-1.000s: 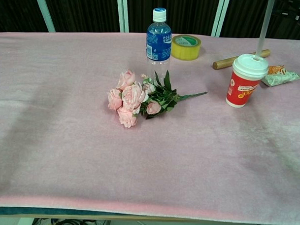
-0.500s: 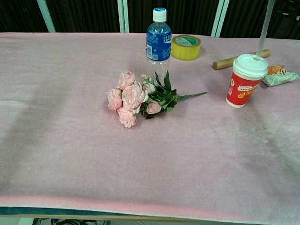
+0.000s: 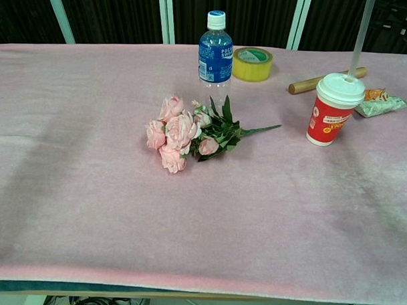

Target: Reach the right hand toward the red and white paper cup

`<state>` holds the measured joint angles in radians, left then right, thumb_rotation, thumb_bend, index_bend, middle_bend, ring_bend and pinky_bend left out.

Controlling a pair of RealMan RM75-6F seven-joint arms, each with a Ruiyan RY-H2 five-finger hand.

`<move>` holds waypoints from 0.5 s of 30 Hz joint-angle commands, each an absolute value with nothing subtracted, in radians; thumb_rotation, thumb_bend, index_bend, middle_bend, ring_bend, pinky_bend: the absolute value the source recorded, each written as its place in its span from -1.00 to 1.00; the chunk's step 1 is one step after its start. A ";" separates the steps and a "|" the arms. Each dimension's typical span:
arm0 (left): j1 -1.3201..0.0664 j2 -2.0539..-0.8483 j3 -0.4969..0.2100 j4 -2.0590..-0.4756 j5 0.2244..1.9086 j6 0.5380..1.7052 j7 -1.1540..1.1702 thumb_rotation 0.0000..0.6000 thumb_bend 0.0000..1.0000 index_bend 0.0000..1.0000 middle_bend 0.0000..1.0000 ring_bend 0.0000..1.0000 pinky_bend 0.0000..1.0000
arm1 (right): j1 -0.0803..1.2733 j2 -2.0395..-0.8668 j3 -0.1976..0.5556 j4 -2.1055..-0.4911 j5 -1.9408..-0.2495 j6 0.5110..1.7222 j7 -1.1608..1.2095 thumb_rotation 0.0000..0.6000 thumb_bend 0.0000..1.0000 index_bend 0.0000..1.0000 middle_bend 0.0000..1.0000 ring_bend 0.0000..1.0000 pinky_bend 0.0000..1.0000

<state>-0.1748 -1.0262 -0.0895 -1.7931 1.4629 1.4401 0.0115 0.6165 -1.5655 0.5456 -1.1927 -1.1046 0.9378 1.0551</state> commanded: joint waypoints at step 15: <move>-0.175 -1.026 -0.090 -1.794 1.465 1.441 0.012 1.00 -0.45 -0.68 -0.86 -1.00 -1.00 | 0.608 -1.599 0.523 -1.167 -1.129 0.938 1.106 1.00 -0.30 0.23 -0.87 -0.90 -0.58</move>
<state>-0.1750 -1.0258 -0.0898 -1.7942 1.4646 1.4407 0.0118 0.6087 -1.5971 0.5250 -1.1692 -1.1293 0.9388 1.1038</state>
